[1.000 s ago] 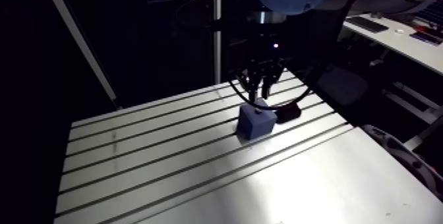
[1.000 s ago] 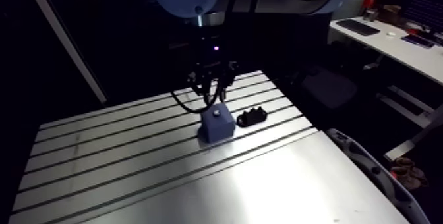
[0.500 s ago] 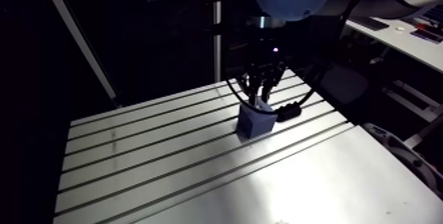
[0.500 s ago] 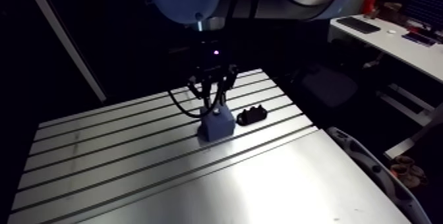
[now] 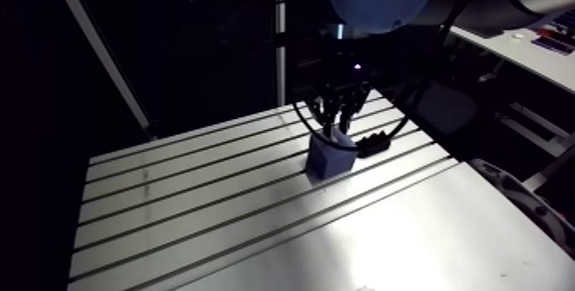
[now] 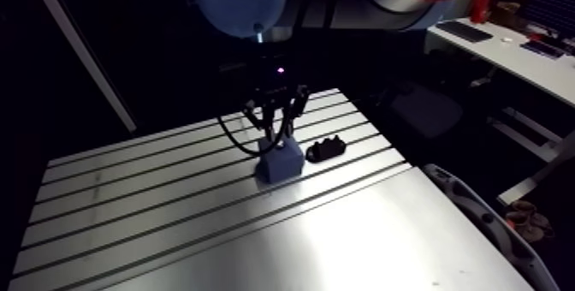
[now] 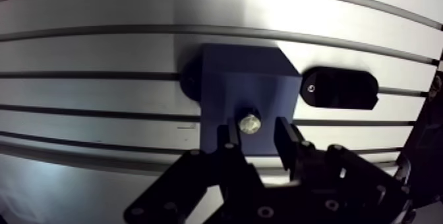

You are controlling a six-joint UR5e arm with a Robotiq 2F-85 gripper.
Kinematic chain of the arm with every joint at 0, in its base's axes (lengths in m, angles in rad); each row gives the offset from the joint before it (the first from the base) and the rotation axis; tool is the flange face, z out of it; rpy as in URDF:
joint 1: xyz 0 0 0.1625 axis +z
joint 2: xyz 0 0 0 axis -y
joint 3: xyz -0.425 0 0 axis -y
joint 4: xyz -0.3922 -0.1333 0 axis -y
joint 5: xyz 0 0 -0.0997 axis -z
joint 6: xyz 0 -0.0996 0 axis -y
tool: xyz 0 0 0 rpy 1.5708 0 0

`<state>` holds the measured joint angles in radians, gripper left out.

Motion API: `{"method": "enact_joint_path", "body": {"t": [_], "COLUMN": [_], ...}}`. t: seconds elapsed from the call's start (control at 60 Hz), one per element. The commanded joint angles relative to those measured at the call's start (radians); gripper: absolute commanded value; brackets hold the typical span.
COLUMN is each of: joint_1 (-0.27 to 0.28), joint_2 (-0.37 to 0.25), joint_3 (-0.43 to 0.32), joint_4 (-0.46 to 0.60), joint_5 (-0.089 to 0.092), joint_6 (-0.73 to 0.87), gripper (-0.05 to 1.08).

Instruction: Pick up the M10 bolt and insert it into the hex recess until seated.

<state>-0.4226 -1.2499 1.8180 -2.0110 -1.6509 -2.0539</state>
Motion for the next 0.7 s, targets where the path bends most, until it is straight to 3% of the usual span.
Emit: {"method": "enact_joint_path", "body": {"t": [0.017, 0.7], "joint_1": [-0.002, 0.001], "joint_2": [0.001, 0.01], "joint_3": [0.005, 0.002], "joint_4": [-0.001, -0.001], "joint_5": [-0.002, -0.005], "joint_6": [-0.001, -0.01], "gripper": [0.58, 0.59]}}
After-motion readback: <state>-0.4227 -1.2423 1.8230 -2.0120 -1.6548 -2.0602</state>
